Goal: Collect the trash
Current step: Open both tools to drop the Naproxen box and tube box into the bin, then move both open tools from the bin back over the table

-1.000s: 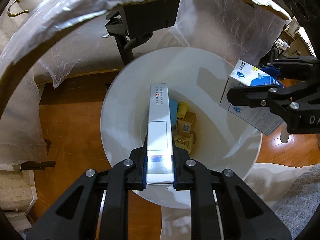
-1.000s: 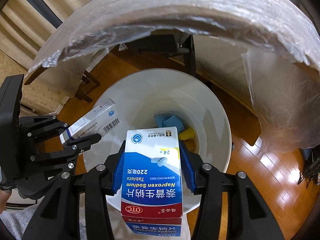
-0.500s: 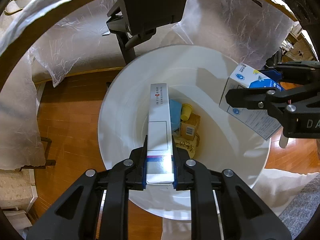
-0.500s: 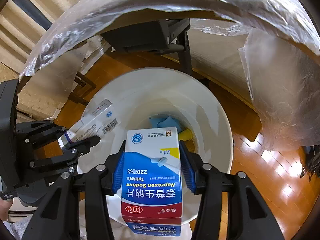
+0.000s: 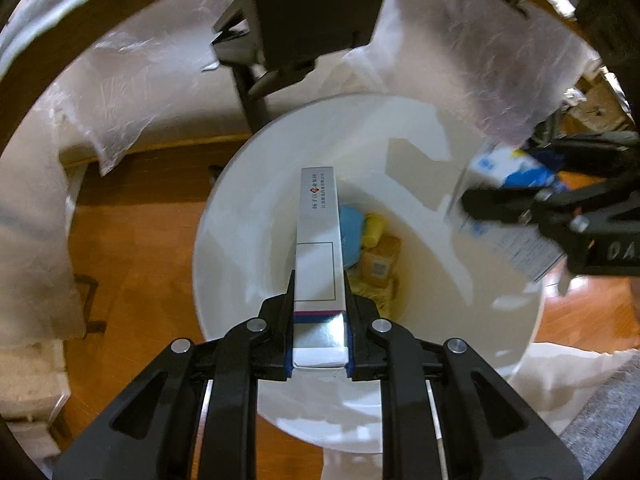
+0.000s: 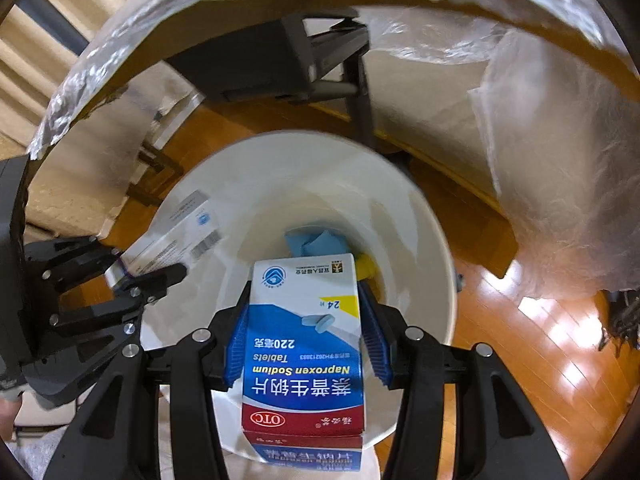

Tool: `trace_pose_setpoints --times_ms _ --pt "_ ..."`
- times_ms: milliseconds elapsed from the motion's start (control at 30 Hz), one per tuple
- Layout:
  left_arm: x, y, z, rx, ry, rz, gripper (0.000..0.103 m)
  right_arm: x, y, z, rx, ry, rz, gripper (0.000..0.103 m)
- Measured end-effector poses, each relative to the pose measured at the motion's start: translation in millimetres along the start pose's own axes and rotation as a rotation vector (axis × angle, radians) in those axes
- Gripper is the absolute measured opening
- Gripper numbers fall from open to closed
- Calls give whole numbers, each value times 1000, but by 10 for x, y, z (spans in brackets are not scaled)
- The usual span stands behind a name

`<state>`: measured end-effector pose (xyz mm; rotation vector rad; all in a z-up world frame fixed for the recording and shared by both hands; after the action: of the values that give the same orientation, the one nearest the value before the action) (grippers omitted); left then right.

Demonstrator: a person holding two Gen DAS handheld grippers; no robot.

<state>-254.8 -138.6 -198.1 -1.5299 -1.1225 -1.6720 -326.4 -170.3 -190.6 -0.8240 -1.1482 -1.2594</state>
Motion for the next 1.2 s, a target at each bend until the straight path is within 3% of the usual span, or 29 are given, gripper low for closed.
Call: trace_pose_setpoints --times_ms 33,67,100,200,400,533,633,700,733,800,833,900,967,1200 --pt "27 22 -10 -19 15 -20 53 10 3 -23 -8 -12 -9 56" --pt "53 43 -6 -35 50 -37 77 33 3 -47 -17 -26 -22 80" --pt "96 60 -2 -46 76 -66 94 71 6 -66 -23 -30 -41 90" --pt "174 66 16 -40 86 -96 94 145 -4 -102 -33 -30 -59 90" --pt "180 -21 198 72 45 -63 94 352 -36 -174 -34 -54 -96 90" --pt "522 -92 247 101 64 -81 94 897 -72 -58 42 -87 -187 90" --pt "1179 -43 273 95 90 -226 94 1519 -17 143 132 -123 -336 91" --pt "1707 65 335 99 107 -339 94 1883 78 245 171 -143 -449 99" --pt "1955 141 391 107 116 -398 100 2047 143 298 188 -142 -507 99" --pt "2391 363 562 133 130 -532 102 2331 373 339 198 -118 -620 99" --pt "2548 492 656 152 122 -592 102 2375 493 321 182 -100 -635 99" --pt "2656 718 808 188 69 -645 102 2289 792 247 122 -53 -558 99" --pt "2611 1000 947 205 24 -617 102 2246 1073 278 122 3 -554 99" --pt "2226 1815 1403 233 71 -496 102 1904 1692 540 234 -123 -532 99"
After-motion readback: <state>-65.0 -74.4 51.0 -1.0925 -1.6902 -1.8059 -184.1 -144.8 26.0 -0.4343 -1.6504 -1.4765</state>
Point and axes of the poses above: each gripper's, at about its wrist camera, not at the fingertips, and x roughly against the way its jaws point, z to its left, y to its top, the point moved 10 cm from there along -x, roughly the way its jaws point, and after that the axes turned 8 degrees about z, right-handed, at the moved point
